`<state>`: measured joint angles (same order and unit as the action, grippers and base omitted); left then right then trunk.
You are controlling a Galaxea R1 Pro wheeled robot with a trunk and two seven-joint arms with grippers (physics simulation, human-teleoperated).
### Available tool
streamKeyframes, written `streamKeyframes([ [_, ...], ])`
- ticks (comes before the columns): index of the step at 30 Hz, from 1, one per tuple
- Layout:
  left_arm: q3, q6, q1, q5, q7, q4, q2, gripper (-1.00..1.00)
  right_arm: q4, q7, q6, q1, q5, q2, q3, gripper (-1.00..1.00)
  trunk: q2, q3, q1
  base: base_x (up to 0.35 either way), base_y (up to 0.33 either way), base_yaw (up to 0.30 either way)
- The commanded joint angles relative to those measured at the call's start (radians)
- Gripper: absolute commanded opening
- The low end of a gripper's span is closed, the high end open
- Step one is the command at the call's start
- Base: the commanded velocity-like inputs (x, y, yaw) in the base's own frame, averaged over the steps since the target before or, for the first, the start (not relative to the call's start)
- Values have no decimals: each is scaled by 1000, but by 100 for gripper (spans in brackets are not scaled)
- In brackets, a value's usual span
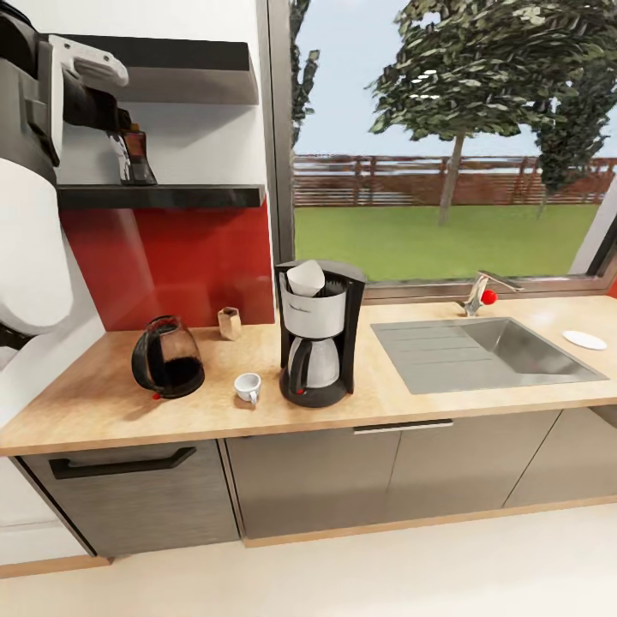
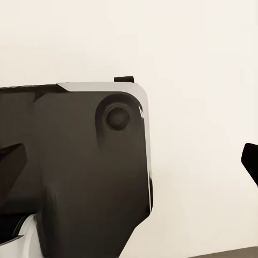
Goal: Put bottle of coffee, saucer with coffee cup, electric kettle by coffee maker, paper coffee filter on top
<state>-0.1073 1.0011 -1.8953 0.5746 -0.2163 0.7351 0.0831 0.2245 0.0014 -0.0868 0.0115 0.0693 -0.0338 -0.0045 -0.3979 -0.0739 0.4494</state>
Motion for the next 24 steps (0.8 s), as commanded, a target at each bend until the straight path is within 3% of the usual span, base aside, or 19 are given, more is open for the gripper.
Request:
streamKeyframes([
  [1,-4,1,-1,10,5,1,-1,100,-1,0,-4,1,7,0,0,100,-2,-2,1,0,0,0],
  [4,-9,-5,3,9,33,1,0,100,-1,0,-4,1,7,0,0,100,-2,-2,1,0,0,0],
  [6,-12,-48,11,9,46,1,1,100,-1,0,-3,1,7,0,0,100,-2,-2,1,0,0,0],
  [7,-31,-117,15,8,52,-4,1,100,-2,0,-3,1,7,0,0,100,-2,-2,1,0,0,0],
  [12,-109,-186,14,6,64,-21,-4,100,-2,0,-3,1,7,0,0,100,-2,-2,1,0,0,0],
  [15,-139,-251,7,5,115,-97,-11,100,-2,0,-4,1,7,-1,0,100,-2,-2,1,0,0,0],
  [18,-151,-344,-8,-3,214,-228,-26,100,-2,0,-4,1,7,-1,0,100,-2,-2,1,0,0,0],
  [20,-162,-398,-24,-28,278,-302,-32,100,-2,0,-4,1,7,-1,0,100,-2,-2,1,0,0,0],
  [24,-179,-468,-46,-126,365,-422,-38,100,-2,0,-4,1,7,-1,0,100,-2,-2,1,0,0,0],
])
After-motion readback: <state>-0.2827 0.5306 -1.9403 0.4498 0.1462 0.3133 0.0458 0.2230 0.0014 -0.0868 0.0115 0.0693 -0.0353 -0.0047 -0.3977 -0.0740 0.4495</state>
